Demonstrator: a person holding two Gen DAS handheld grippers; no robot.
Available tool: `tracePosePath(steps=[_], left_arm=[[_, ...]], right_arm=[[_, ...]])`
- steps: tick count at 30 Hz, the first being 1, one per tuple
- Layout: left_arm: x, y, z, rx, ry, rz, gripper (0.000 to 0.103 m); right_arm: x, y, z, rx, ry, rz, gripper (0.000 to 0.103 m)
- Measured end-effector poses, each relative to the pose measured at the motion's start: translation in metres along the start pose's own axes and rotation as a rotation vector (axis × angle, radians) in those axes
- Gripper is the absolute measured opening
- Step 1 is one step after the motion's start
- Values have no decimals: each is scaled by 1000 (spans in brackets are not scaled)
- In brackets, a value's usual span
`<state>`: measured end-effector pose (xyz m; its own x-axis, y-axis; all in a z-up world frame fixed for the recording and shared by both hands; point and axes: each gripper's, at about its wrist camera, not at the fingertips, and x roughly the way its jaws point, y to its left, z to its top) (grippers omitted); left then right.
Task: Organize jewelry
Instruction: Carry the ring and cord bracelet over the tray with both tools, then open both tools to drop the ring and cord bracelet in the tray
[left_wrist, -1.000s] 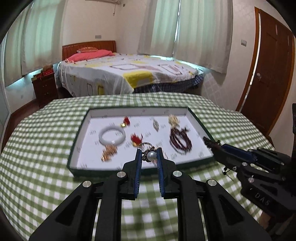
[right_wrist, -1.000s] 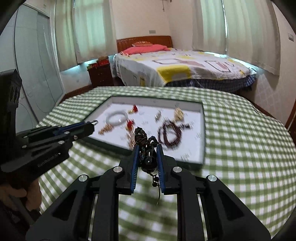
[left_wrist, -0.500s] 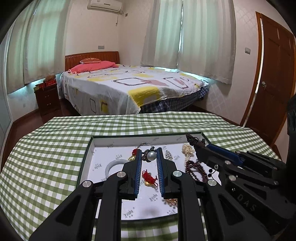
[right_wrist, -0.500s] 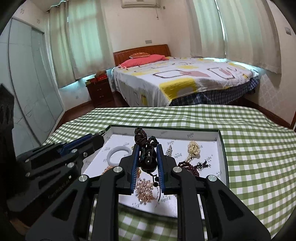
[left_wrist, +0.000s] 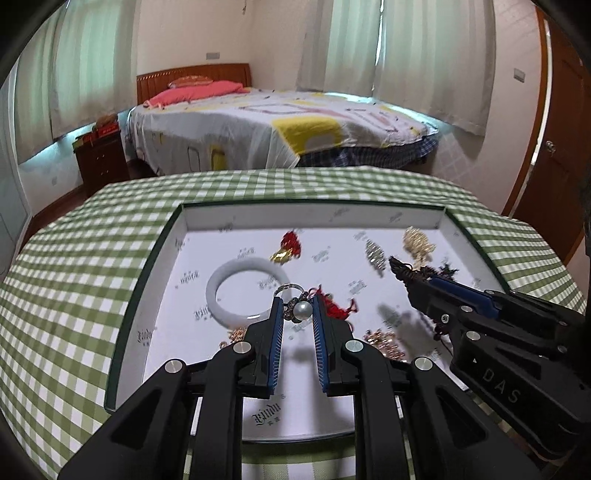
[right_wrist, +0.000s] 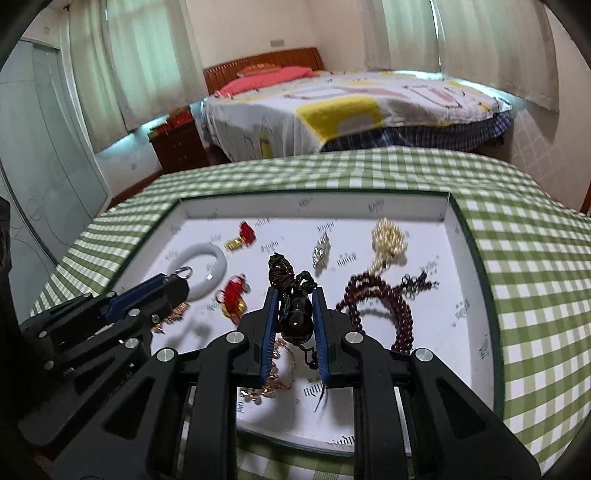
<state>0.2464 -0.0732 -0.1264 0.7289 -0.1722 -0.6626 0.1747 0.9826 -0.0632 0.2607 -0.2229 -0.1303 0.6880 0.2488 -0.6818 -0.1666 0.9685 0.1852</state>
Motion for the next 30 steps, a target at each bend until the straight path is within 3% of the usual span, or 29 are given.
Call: tracePosePath(steps=[9,24,26,28,30], left_arm=[[17,3,-4,-23,80,-10,17],[22,1,-5,-15,118,-13,19],[23,1,-5,-14,122,-12,21],[23,1,-4,-16,122,-9,32],[23,1,-4,-17,118,-9,34]], right_arm=[[13,1,-5,-1,47,-12,19],[9,0,-6,8,50,-5,22],[7,0,-7,5,43,-10,32],[4,0,-8,-1,41,-12,32],[2,0,-8,-4,37,-16,32]])
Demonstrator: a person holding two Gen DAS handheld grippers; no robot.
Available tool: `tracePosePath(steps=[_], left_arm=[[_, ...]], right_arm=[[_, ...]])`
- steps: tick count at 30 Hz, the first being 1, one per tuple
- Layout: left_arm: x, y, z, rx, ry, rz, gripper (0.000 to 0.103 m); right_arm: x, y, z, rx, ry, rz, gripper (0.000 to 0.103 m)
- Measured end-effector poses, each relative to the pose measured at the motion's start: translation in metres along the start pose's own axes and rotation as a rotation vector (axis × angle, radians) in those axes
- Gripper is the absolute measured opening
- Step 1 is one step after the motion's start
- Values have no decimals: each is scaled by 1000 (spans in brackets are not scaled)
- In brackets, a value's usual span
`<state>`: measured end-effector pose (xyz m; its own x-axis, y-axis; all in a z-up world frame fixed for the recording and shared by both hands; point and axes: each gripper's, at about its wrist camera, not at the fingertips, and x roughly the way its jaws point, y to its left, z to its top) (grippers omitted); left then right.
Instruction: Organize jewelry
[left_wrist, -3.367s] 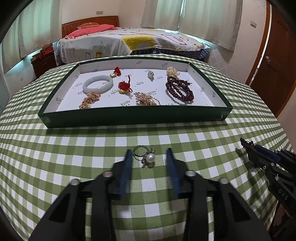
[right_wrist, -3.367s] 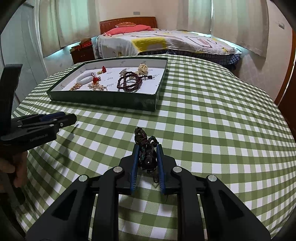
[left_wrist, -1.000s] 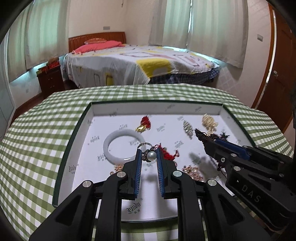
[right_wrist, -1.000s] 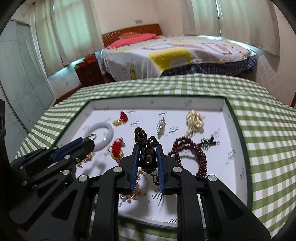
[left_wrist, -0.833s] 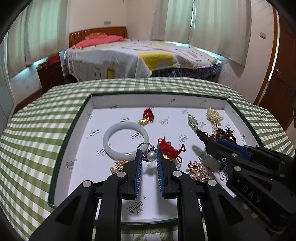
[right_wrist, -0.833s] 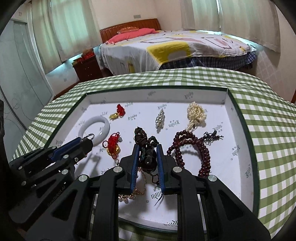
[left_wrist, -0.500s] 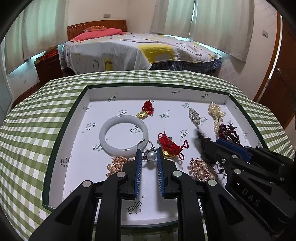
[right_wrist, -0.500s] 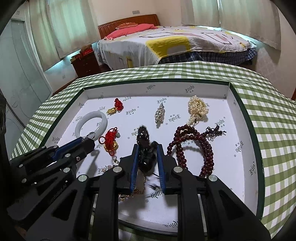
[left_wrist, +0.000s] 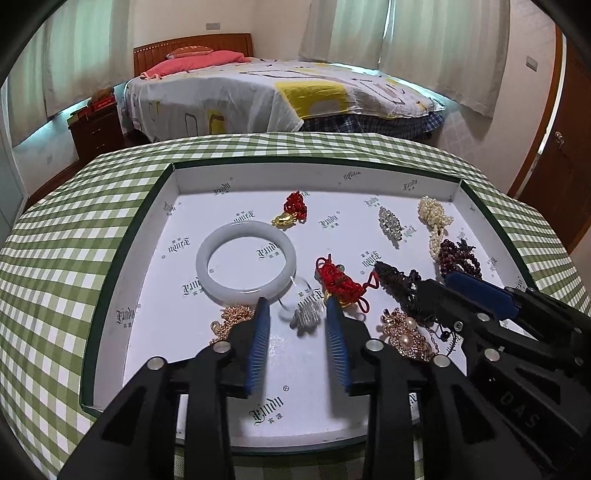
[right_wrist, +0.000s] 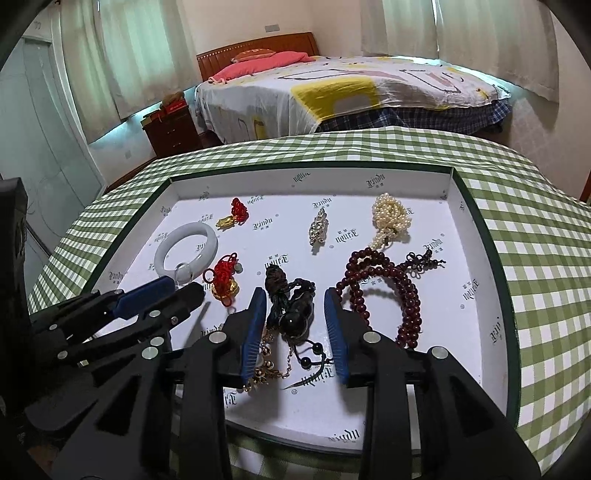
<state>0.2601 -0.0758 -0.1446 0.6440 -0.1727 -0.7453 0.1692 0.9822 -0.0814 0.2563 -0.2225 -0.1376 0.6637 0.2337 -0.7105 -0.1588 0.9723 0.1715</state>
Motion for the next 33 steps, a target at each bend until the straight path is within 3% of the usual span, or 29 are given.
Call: tracePosePath(steps=[9,19,28,33], left_arm=[[1,0,1,3,2,9,53],[-3,1,-2,-5,-10,22,74],[-43,-5,-11,23,-75,45,77],[-85,-2,-15,11,-133,68,81]], right_arm=[[-9,-8,-2,19,-16,-25,42],[-23,-17,-7,31,-45,-73,64],[-64,-15,-9,43,-99,-82,76],[-102,-4,-15,31,-142,-92,77]])
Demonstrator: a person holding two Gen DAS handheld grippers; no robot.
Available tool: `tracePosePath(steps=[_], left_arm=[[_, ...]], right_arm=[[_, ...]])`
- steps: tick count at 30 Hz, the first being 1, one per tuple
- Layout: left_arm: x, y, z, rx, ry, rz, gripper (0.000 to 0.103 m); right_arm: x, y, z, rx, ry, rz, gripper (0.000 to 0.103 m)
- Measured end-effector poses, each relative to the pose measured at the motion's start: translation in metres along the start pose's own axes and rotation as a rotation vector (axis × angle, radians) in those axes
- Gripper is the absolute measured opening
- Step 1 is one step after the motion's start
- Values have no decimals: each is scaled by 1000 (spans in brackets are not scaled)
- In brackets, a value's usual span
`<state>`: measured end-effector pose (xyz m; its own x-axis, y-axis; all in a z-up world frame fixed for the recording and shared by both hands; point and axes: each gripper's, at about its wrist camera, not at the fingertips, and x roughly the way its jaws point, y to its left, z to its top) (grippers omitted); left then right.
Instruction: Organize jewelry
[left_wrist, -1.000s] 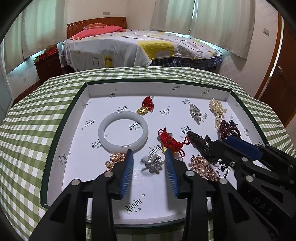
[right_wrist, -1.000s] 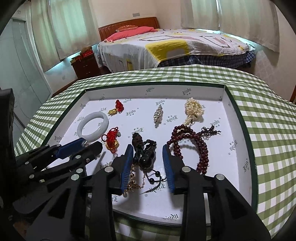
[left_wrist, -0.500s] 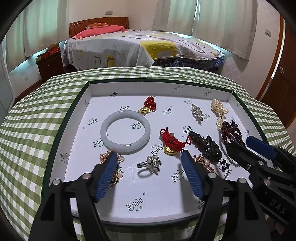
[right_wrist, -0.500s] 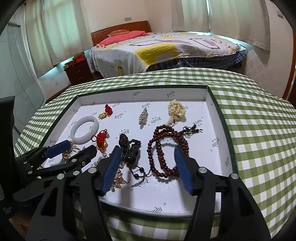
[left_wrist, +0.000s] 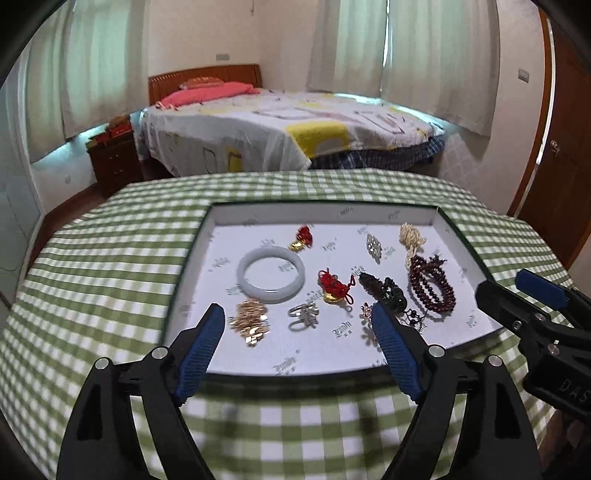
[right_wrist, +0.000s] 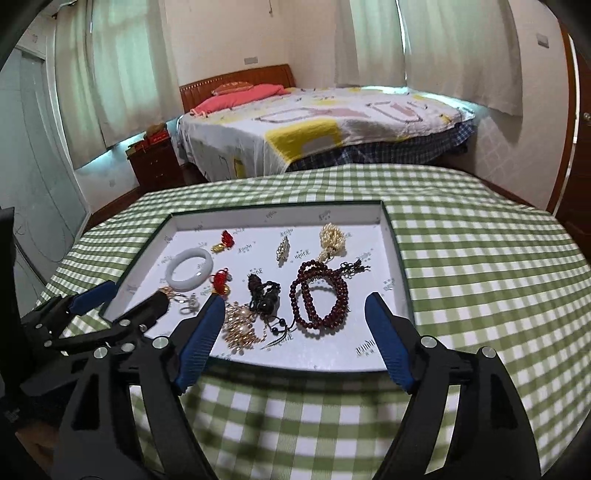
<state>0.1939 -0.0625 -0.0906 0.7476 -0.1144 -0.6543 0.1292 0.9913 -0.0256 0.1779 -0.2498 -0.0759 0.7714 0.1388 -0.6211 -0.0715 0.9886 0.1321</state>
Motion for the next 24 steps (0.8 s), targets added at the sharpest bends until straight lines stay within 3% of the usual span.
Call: tracePosePath(steps=[24], left_arm=[[-201,30,-33,-76,-188,123,84]], right_arm=[[-185,43,-25,-83,-170,12,80]])
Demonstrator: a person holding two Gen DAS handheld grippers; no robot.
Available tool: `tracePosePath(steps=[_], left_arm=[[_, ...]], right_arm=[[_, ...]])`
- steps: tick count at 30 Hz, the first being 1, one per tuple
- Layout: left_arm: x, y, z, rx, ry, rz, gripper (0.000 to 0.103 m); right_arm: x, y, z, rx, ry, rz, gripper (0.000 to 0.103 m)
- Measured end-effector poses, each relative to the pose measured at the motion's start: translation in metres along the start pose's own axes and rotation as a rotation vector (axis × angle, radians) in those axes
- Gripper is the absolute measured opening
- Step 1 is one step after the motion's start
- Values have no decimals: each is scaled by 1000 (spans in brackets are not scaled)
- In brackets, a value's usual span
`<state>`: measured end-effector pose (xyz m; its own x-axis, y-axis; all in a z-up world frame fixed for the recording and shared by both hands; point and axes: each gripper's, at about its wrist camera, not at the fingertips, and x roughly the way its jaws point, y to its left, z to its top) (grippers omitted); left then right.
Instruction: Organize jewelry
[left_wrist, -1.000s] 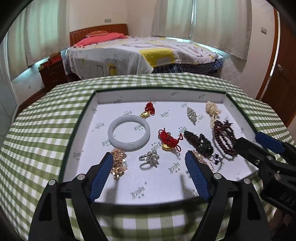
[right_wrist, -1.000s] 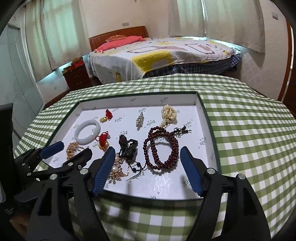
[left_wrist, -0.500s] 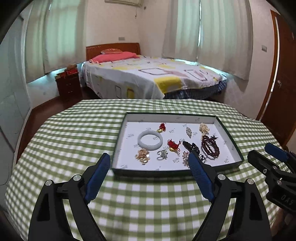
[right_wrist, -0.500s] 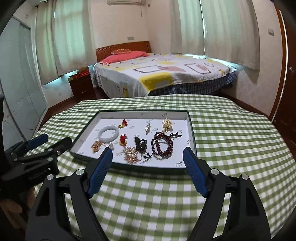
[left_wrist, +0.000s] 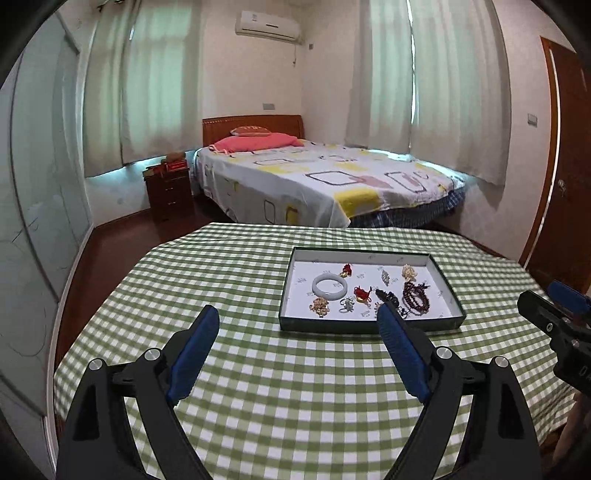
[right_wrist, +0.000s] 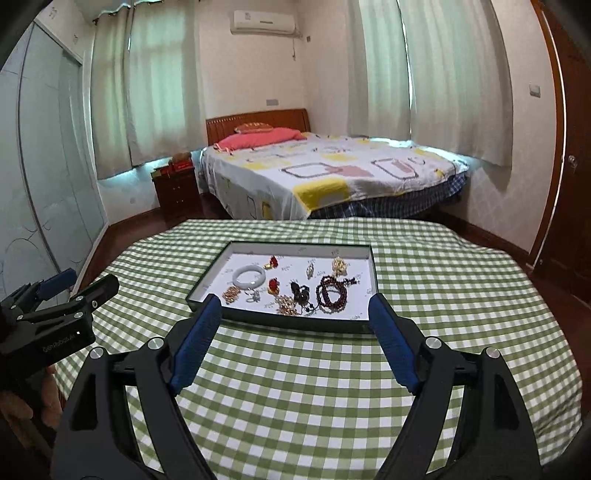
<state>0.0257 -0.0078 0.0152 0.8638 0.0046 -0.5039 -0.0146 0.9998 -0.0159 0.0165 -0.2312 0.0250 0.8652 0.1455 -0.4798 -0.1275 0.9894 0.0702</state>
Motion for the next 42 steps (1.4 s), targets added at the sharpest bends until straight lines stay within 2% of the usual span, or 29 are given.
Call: tracePosePath(steps=[3,6,10,19,42], left_arm=[[-24,2,0,-25,-35,-4,84],[-41,2,3,-10,-66,-9,85],[-55,-2,5,15,-104,5,85],[-74,7,5,-9,-146,11,85],[-85,8,4,-20,-161,10,85]], right_arm=[[-20,2,2,-13,-36,-9,80],[-39,3,4,-25,-68,-25,81],[-56,2,4,-23,-95,-28,81],[-79,11,3,-45,-147,-36,81],[-89,12,0,-47,-172,-43,81]])
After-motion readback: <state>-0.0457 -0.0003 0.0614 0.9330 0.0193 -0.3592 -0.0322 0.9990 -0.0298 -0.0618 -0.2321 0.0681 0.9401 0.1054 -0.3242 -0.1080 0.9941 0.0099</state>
